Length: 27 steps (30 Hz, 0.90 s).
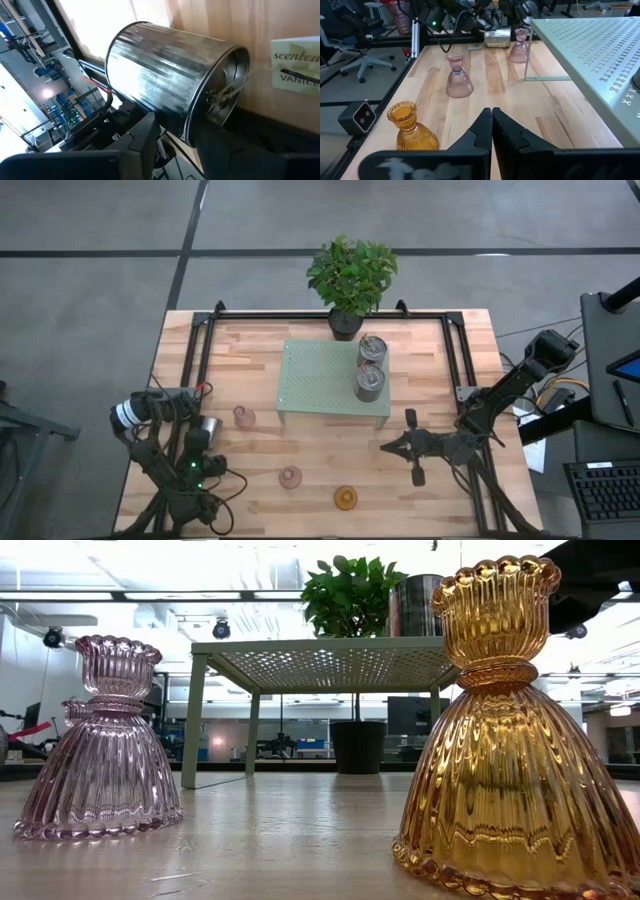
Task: Pick & Place candle stick holders
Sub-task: Put the silver candle on the shelf
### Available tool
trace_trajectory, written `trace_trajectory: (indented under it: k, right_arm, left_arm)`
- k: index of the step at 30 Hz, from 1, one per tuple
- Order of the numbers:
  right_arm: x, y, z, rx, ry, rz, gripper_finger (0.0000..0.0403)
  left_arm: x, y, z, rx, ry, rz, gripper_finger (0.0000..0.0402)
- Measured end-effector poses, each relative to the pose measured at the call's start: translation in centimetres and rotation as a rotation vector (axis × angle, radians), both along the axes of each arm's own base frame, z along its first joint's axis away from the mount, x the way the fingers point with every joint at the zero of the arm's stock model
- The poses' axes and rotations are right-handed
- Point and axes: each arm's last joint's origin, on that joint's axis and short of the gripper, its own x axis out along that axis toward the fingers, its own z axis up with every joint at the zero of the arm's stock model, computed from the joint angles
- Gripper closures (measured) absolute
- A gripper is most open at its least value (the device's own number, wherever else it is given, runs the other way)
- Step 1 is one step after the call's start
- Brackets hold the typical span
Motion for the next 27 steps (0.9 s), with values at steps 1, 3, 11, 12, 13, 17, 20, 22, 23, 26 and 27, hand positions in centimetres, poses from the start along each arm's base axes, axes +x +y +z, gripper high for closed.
trace_trajectory:
  k: [1,3,11,12,13,17,20,22,23,26,27]
  right_arm:
    - [0.0,0.0,0.0,0.0,0.0,0.0,0.0394]
    - [0.0,0.0,0.0,0.0,0.0,0.0,0.0394]
    - [0.0,0.0,0.0,0.0,0.001,0.0,0.0394]
    - [0.0,0.0,0.0,-0.001,0.001,0.0,0.0394]
    - [0.0,0.0,0.0,-0.001,0.001,0.0,0.0394]
    - [0.0,0.0,0.0,0.0,0.0,0.0,0.0394]
    - [0.0,0.0,0.0,-0.002,-0.001,-0.005,0.0394]
    - [0.0,0.0,0.0,-0.003,-0.001,-0.007,0.0394]
    - [0.0,0.0,0.0,-0.005,-0.003,-0.013,0.0394]
    - [0.0,-0.1,0.0,-0.007,-0.005,-0.021,0.0394]
    - [0.0,-0.1,0.0,-0.007,-0.005,-0.021,0.0394]
  left_arm:
    - [0.0,0.0,0.0,0.006,-0.011,-0.004,0.0296]
    - [0.1,0.0,0.0,0.015,-0.036,-0.009,0.032]
    - [0.4,0.3,0.1,0.059,-0.146,-0.009,0.0391]
    - [0.5,0.3,0.1,0.061,-0.151,-0.001,0.0391]
    - [0.6,0.3,0.1,0.062,-0.155,0.006,0.0392]
    - [0.8,0.2,0.4,0.04,-0.141,0.018,0.0395]
    - [1.1,-0.2,1.2,-0.009,-0.138,0.032,0.0395]
    - [1.3,-0.5,2.2,-0.059,-0.15,0.045,0.0395]
    - [1.5,-0.6,2.7,-0.085,-0.165,0.052,0.0395]
    - [2.0,-0.8,4.4,-0.176,-0.222,0.076,0.0401]
    - [2.1,-0.8,5.1,-0.21,-0.244,0.091,0.04]
